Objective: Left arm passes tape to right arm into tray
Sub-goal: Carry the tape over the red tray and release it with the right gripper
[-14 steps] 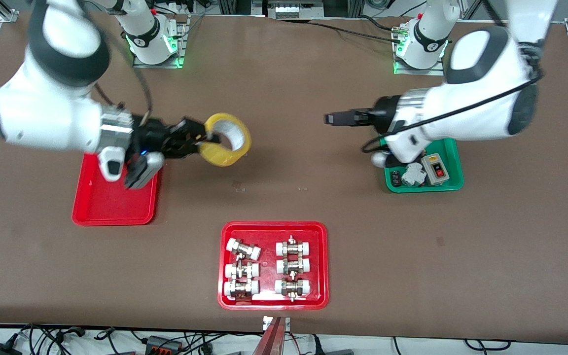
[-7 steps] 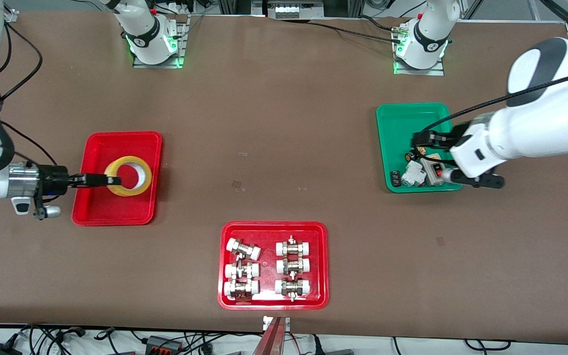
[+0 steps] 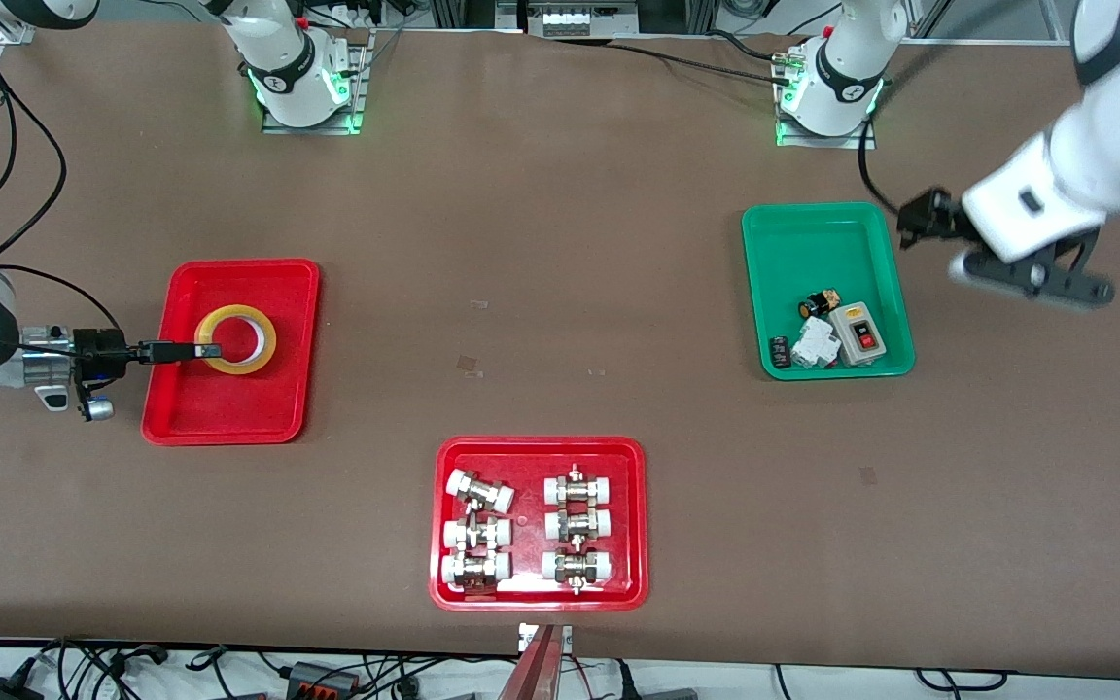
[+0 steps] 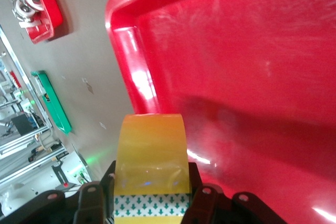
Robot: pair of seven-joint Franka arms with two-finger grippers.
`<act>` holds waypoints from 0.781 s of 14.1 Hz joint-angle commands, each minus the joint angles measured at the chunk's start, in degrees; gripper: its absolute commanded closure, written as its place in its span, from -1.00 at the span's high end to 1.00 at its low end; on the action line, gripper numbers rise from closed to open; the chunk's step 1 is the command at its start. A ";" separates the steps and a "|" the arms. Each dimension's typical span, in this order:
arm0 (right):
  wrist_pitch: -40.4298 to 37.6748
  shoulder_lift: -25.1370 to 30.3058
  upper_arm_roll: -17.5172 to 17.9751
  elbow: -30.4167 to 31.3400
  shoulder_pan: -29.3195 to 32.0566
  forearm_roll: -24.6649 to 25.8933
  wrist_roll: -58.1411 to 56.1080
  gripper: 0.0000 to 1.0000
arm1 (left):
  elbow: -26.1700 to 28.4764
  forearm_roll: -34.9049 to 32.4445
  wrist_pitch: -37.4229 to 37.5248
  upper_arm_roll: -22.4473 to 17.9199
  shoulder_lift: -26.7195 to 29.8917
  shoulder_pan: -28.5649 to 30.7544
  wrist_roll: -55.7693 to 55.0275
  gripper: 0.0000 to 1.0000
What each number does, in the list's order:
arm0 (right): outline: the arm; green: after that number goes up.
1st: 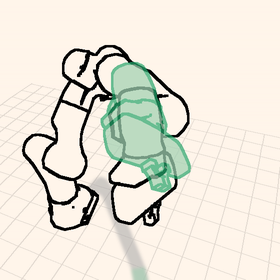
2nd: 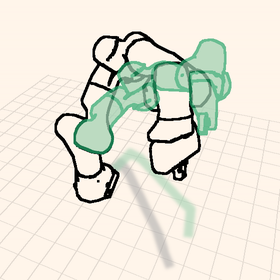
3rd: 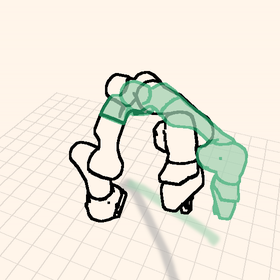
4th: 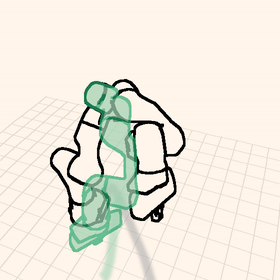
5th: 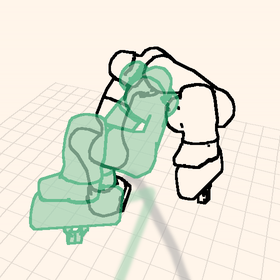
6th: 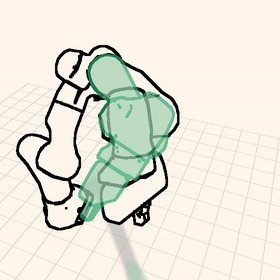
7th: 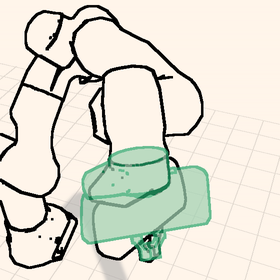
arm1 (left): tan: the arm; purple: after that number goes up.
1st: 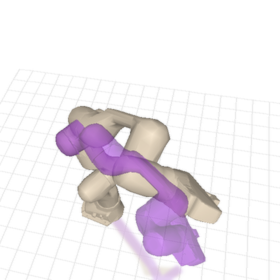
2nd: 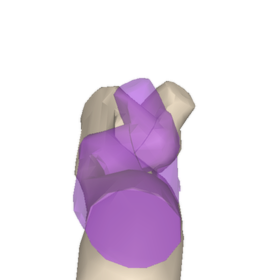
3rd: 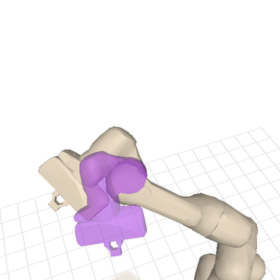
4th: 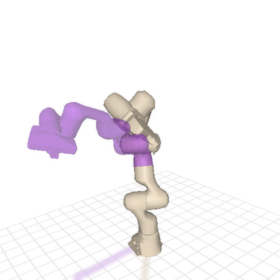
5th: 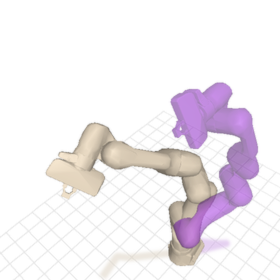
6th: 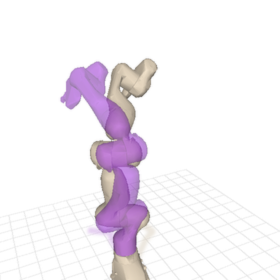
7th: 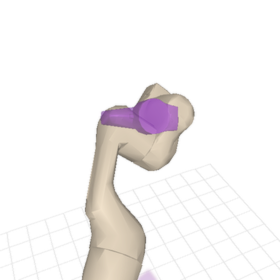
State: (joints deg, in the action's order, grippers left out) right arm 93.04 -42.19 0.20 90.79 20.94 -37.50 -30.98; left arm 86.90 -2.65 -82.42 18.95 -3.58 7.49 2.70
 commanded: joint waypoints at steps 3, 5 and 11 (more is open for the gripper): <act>-1.02 -1.40 1.38 -1.05 2.26 0.15 -2.85 -0.22 | 11.88 -1.05 -1.25 -7.78 11.22 -9.32 -3.30 1.00; -1.02 -1.84 1.38 -1.05 2.35 0.32 -3.03 0.99 | 11.01 -0.61 -1.86 -7.79 10.08 -9.25 -2.79 1.00; 3.37 -0.09 1.29 -1.14 -1.68 9.27 -2.07 1.00 | 2.76 1.58 -7.93 -11.13 4.90 -8.72 -3.23 1.00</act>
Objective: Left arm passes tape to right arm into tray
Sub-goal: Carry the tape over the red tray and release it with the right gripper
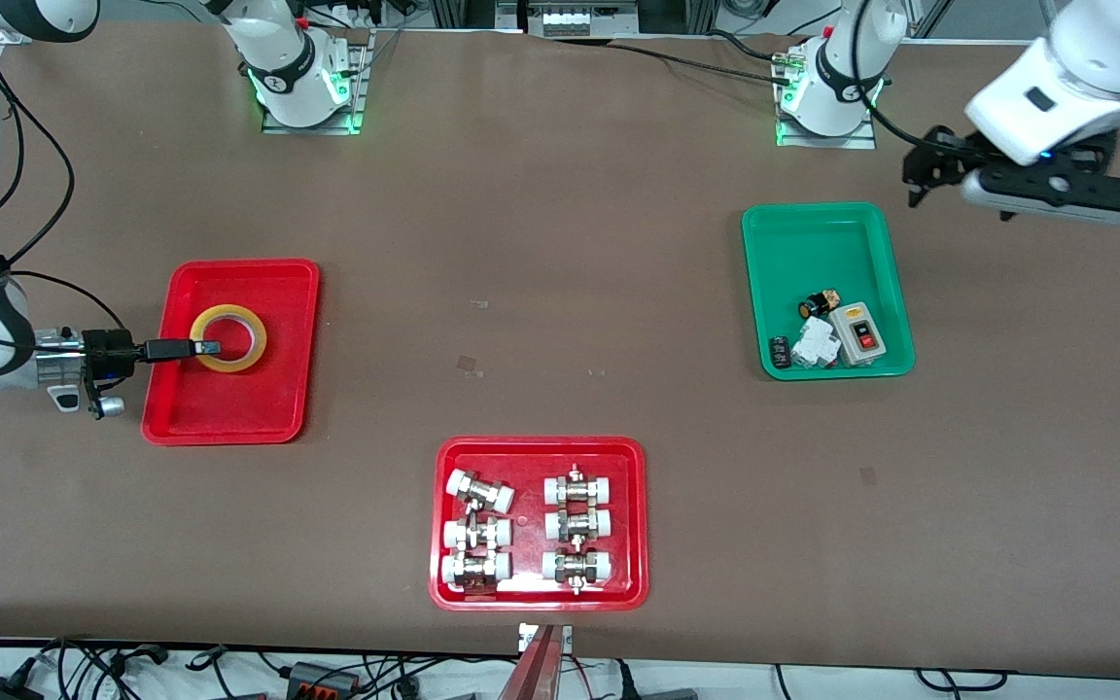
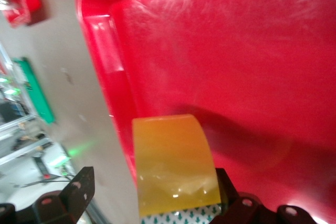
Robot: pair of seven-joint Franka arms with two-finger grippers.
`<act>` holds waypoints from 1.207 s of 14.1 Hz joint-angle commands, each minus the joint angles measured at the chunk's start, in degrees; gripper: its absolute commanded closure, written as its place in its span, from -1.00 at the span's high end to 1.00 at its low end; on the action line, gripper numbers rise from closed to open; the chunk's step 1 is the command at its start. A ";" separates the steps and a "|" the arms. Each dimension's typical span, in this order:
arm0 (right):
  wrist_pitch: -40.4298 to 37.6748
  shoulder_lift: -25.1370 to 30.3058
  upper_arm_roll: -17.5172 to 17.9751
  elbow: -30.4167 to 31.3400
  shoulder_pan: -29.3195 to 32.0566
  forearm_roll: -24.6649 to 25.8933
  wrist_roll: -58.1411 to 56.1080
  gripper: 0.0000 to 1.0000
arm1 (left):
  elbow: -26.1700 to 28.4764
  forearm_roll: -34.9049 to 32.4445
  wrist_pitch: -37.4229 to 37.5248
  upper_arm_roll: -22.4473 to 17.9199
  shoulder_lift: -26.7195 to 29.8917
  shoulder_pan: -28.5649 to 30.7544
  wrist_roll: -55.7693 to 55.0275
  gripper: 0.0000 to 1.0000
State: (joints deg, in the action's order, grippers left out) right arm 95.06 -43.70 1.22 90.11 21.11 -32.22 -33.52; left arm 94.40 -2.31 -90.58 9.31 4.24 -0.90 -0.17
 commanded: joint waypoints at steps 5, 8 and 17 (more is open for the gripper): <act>2.15 8.09 0.45 -3.09 -8.26 16.82 13.54 1.00 | -7.74 4.69 0.49 -2.89 -3.53 1.87 -3.06 1.00; -0.22 11.61 0.54 -8.35 -12.75 23.94 22.25 1.00 | -7.39 4.07 0.58 -3.68 -3.53 2.31 -4.49 1.00; -12.62 22.78 0.63 -19.18 -15.14 30.72 26.32 1.00 | -7.83 3.98 3.74 -3.77 -4.06 4.51 -4.66 1.00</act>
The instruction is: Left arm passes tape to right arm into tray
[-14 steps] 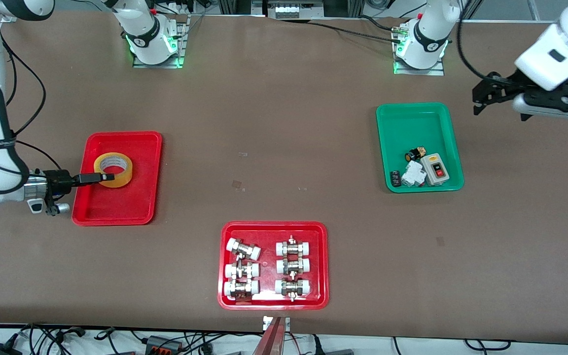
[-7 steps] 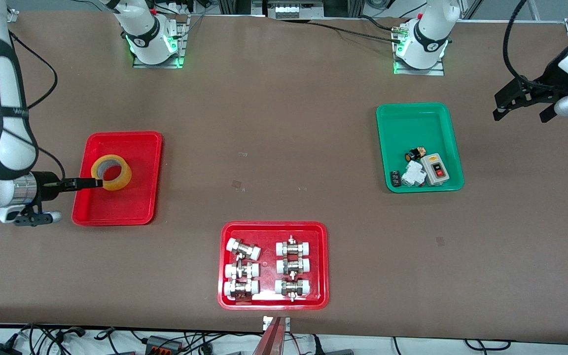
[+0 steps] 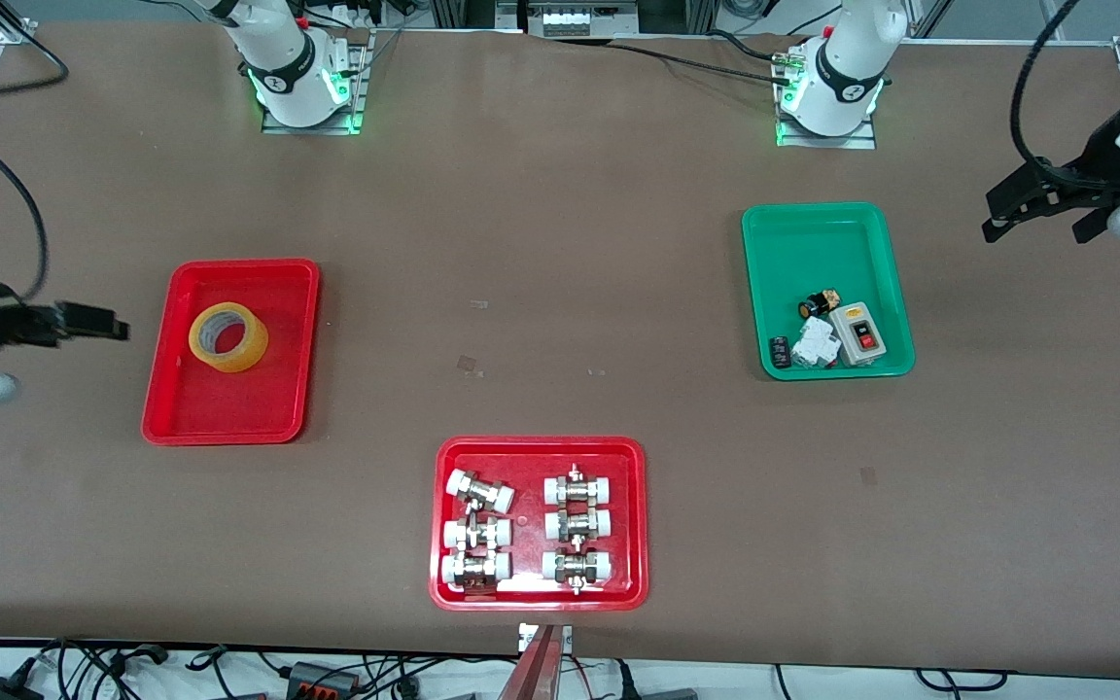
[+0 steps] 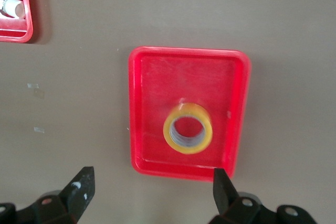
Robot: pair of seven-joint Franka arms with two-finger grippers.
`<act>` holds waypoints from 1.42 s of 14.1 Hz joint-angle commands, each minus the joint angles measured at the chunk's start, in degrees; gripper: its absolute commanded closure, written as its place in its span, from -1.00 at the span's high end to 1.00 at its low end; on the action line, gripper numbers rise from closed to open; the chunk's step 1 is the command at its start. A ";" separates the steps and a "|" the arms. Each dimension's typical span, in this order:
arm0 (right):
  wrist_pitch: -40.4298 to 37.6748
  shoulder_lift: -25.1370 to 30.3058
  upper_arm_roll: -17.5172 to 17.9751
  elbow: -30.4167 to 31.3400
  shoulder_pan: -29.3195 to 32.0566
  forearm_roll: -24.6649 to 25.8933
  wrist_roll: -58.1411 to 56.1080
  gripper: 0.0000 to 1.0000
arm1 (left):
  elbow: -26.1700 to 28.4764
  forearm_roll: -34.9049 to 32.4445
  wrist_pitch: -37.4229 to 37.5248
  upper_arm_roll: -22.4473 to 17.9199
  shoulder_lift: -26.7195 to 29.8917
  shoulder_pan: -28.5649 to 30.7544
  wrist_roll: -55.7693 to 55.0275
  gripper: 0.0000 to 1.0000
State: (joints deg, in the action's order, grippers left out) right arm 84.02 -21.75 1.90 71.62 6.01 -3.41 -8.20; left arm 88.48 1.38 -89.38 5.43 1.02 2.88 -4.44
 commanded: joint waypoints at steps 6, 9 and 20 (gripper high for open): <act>2.26 4.08 -0.66 -0.08 -0.91 2.62 10.48 1.00 | -1.91 0.21 3.16 0.11 -0.84 1.34 -0.39 1.00; 7.73 6.37 -4.17 3.61 -4.42 4.99 9.70 1.00 | -1.82 0.21 3.16 0.11 -0.84 1.43 -0.39 1.00; 13.36 16.81 -6.91 18.88 -6.98 5.08 7.05 1.00 | -1.91 0.29 3.77 0.20 -0.84 1.43 -0.31 1.00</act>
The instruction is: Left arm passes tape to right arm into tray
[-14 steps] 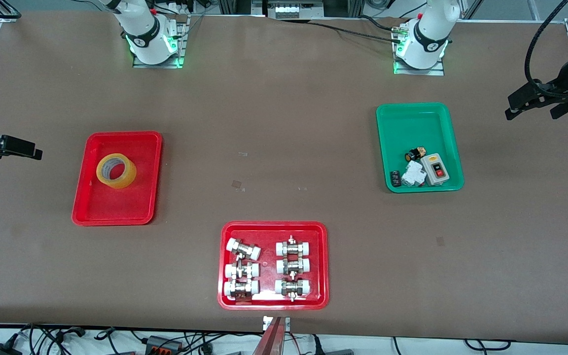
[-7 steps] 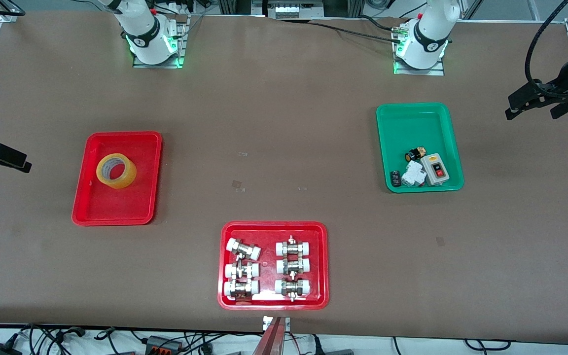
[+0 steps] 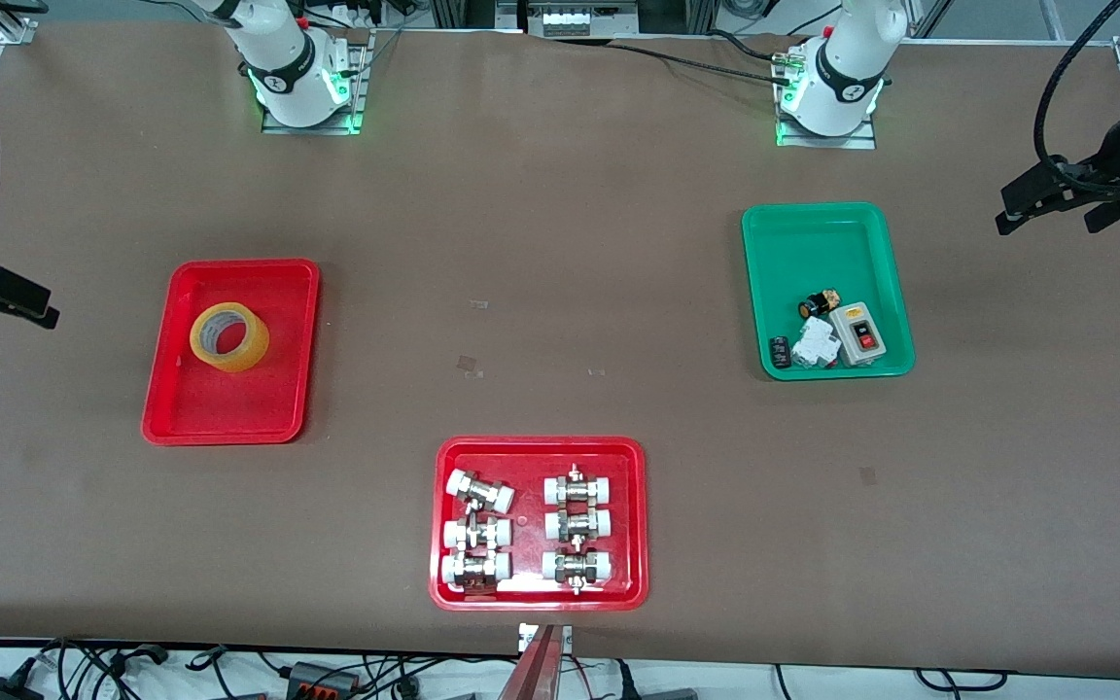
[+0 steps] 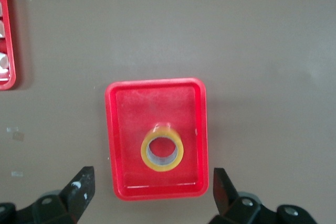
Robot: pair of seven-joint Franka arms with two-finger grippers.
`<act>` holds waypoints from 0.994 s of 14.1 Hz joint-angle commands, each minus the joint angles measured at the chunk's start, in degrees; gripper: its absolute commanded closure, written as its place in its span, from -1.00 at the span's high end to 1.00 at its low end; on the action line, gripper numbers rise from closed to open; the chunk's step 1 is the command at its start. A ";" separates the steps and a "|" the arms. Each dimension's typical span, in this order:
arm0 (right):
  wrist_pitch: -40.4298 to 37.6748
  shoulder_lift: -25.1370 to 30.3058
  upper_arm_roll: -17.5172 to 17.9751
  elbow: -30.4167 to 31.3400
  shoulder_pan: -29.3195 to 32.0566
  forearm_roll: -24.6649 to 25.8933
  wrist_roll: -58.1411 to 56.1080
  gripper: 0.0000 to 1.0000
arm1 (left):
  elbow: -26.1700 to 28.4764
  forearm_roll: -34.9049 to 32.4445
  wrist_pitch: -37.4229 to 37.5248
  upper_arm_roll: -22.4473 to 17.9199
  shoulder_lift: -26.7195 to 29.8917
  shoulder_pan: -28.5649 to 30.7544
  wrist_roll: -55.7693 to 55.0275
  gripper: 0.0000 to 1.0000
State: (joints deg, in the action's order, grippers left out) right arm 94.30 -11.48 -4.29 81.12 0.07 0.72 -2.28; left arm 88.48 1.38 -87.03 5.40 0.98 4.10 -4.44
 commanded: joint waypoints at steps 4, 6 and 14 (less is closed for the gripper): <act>5.54 12.18 -0.72 17.31 -0.86 0.95 1.23 1.00 | -1.90 0.12 1.42 0.13 -0.81 0.47 -0.13 1.00; 5.02 12.10 -0.63 16.97 -0.86 0.95 0.36 1.00 | -1.73 0.12 1.51 0.13 -0.90 2.14 0.83 1.00; 3.36 12.27 -0.28 16.80 -1.04 0.59 1.14 1.00 | -1.90 -1.02 1.51 0.22 -1.77 3.81 4.88 1.00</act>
State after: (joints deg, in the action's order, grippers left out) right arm 98.11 -0.63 -4.45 96.63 -0.32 0.74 -2.15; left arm 88.47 1.24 -86.85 5.41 -0.05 7.77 -0.77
